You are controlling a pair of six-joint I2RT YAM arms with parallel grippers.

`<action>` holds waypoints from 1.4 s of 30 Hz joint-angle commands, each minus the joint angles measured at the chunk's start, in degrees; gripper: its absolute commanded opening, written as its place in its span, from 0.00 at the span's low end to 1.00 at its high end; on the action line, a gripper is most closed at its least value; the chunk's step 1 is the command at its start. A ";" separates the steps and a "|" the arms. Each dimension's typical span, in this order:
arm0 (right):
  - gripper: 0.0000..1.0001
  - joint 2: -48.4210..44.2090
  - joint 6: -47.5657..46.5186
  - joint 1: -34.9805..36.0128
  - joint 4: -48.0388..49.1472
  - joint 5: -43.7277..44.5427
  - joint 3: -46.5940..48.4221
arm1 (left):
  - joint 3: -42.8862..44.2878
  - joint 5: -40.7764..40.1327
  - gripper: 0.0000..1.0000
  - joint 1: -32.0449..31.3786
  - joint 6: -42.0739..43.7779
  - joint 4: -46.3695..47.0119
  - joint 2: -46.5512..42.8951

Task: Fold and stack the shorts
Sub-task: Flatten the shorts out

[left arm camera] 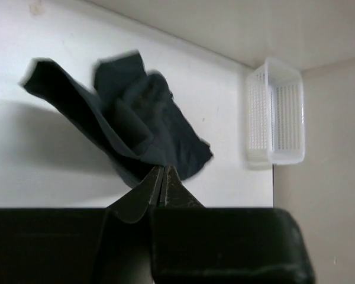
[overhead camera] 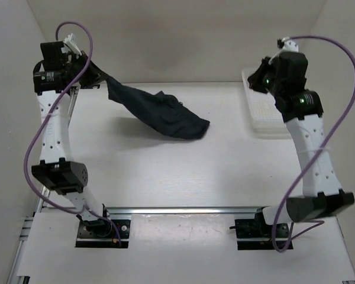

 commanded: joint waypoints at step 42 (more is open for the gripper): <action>0.00 18.56 11.56 18.44 6.41 6.80 -35.69 | -65.33 -3.04 0.10 4.97 5.10 -1.22 -33.52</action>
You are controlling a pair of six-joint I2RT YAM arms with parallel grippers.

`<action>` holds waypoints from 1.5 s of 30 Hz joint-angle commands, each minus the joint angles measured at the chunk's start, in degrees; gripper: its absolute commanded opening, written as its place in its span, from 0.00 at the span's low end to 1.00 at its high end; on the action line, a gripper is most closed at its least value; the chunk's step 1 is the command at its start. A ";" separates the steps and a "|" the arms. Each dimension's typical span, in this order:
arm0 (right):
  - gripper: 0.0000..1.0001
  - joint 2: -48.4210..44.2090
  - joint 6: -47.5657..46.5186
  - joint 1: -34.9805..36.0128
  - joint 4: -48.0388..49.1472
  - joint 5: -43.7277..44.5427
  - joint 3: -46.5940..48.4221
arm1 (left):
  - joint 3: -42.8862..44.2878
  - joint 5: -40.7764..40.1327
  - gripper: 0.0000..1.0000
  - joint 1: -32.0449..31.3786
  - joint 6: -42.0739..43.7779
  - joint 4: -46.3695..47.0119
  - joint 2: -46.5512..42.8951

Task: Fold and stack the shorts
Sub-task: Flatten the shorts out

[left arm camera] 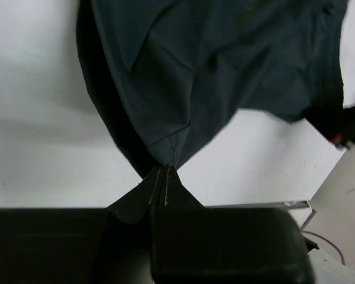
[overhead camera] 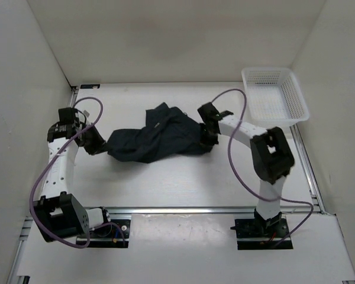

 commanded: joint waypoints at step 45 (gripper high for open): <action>0.00 19.67 4.13 0.28 -14.94 3.74 43.48 | -6.77 1.36 0.10 -1.44 1.16 1.84 1.09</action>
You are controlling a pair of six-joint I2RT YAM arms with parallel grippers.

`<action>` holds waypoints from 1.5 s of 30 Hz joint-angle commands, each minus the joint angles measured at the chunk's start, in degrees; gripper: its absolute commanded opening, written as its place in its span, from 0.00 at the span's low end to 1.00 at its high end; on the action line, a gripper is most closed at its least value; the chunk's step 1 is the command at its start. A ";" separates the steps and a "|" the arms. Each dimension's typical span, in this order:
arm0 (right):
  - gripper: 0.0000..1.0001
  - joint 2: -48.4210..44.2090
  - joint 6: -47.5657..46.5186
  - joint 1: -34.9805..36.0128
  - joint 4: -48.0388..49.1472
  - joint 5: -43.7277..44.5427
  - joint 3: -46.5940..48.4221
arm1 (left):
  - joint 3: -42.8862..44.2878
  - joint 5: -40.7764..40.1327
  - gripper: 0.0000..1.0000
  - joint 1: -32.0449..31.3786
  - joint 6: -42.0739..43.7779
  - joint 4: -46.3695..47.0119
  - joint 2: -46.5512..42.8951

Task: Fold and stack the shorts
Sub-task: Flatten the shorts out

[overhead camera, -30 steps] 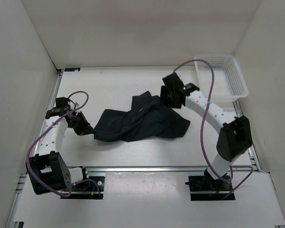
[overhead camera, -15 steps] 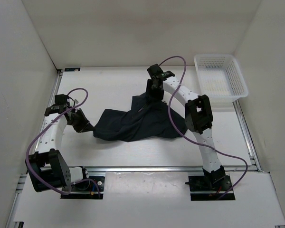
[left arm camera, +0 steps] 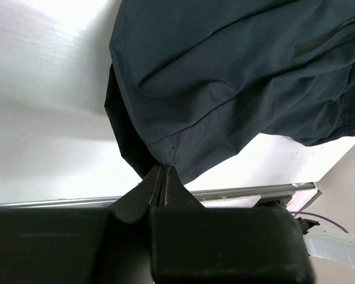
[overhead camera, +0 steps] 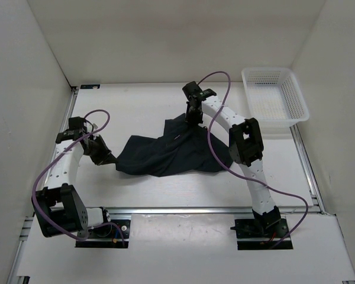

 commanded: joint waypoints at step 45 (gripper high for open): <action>0.36 -83.29 10.55 -2.48 10.72 2.93 -79.90 | -6.20 -3.03 0.77 -0.11 -9.07 2.22 -2.07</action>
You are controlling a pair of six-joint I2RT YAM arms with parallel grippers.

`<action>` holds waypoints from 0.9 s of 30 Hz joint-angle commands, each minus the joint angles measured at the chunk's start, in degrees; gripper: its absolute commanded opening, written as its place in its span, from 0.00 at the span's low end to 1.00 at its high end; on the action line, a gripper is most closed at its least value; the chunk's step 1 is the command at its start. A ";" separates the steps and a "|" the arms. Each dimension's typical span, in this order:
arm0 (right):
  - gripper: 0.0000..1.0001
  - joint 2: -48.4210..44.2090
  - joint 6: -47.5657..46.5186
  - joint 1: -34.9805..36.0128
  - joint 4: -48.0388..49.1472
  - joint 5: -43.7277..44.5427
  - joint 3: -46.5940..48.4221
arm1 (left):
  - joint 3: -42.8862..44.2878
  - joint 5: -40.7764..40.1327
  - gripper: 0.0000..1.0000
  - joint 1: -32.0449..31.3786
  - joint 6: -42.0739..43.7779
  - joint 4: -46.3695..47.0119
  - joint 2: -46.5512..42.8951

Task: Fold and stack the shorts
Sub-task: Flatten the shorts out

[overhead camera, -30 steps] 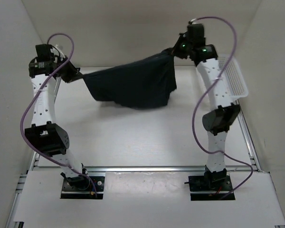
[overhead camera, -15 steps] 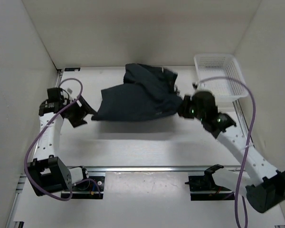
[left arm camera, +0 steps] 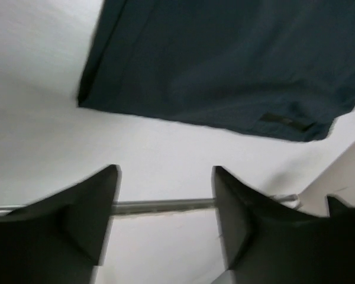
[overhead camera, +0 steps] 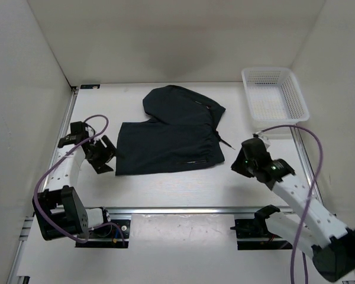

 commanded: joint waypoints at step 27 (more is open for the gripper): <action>0.57 42.12 8.62 -3.23 25.27 -15.66 8.99 | -0.84 -1.04 0.10 -3.32 -6.14 12.32 22.85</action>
